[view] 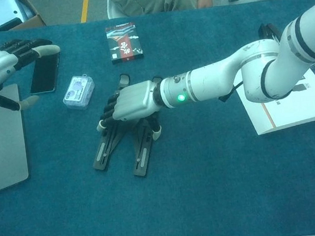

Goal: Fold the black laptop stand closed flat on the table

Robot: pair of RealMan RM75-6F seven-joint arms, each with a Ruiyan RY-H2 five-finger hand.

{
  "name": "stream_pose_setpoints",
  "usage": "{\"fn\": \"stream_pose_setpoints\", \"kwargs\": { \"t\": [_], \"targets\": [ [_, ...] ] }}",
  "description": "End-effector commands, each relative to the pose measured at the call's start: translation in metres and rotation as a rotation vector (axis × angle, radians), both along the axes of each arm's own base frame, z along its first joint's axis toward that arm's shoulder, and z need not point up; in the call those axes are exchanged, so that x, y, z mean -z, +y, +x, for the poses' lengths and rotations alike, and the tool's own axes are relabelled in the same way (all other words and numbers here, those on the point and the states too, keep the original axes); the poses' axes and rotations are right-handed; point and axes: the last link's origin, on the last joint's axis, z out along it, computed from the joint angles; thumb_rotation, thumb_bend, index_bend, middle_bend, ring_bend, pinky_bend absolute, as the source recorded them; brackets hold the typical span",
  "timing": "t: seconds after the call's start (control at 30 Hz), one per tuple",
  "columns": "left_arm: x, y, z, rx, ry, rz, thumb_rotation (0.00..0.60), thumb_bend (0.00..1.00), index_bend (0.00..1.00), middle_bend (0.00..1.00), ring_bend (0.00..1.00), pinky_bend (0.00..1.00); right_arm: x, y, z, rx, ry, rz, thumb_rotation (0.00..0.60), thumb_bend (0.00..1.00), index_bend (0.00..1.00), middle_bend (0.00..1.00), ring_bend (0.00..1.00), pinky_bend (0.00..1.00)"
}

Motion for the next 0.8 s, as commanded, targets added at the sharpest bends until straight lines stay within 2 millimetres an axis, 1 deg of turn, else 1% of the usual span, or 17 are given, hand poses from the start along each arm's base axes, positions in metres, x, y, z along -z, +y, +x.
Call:
{"fn": "stream_pose_setpoints", "kwargs": {
  "t": [0.03,0.3,0.8],
  "targets": [
    [-0.0001,0.0,-0.0002,-0.001,0.0,0.0,0.6,0.34,0.0,0.0,0.0,0.0,0.0003,-0.0001,0.0,0.0,-0.001,0.0,0.6,0.0,0.0,0.13,0.0,0.0],
    [0.0002,-0.0001,-0.0012,-0.005,-0.001,-0.002,0.6,0.34,0.0,0.0,0.0,0.0,0.0013,0.0003,-0.0002,0.0,-0.007,-0.002,0.6,0.0,0.0,0.2,0.0,0.0],
    [0.0015,-0.0008,0.0,-0.002,-0.003,-0.009,0.6,0.34,0.0,0.0,0.0,0.0,-0.0015,0.001,0.0006,0.009,-0.019,-0.001,0.6,0.0,0.0,0.27,0.0,0.0]
  ]
}}
